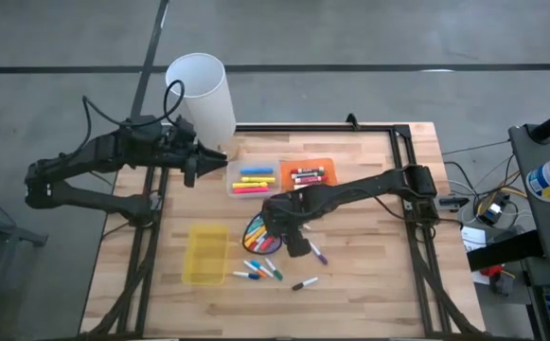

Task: Pick & Place Markers
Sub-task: Put the purple highlighter into the transparent bin

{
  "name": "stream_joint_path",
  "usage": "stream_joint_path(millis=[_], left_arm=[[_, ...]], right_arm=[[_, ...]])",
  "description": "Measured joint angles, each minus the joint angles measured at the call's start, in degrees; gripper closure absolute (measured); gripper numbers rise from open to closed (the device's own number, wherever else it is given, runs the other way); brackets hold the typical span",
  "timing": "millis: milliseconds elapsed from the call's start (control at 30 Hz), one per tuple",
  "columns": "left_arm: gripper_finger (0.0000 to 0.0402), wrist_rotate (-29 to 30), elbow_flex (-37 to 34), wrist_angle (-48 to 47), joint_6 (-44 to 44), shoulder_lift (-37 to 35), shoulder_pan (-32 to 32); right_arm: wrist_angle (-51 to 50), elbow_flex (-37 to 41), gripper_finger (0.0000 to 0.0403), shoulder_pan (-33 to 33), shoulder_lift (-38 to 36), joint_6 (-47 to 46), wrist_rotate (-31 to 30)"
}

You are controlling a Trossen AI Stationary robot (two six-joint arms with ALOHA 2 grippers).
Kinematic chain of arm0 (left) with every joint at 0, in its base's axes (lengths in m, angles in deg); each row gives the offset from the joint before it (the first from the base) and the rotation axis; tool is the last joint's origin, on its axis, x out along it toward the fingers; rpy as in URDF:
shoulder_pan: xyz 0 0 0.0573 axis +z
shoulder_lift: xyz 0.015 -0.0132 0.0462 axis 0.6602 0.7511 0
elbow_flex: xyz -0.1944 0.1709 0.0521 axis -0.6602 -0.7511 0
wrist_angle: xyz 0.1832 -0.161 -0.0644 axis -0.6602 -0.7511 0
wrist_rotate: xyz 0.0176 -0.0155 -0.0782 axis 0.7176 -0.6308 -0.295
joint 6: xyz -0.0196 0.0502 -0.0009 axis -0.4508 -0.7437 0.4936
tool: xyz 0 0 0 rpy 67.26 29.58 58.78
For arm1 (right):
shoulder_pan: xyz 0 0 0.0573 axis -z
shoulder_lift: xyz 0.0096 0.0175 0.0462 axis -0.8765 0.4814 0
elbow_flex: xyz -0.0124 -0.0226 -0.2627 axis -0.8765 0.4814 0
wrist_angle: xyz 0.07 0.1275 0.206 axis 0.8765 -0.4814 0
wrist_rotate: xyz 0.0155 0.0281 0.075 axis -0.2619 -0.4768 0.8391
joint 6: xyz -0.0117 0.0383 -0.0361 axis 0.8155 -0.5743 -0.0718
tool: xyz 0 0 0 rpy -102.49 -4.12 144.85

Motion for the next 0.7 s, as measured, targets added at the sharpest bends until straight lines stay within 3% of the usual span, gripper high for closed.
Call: stream_joint_path(millis=[367, 700], left_arm=[[0.0275, 0.0, 0.0, -0.2, 0.3, 0.2, 0.0], [0.0275, 0.1, 0.0, -0.5, 0.3, 0.3, 0.0]], right_arm=[[12.5, 9.0, 0.0236, 0.2, 0.0, 0.3, 0.0], [17.7, 14.4, 0.0253, 0.4, 0.0, 0.6, 0.0]])
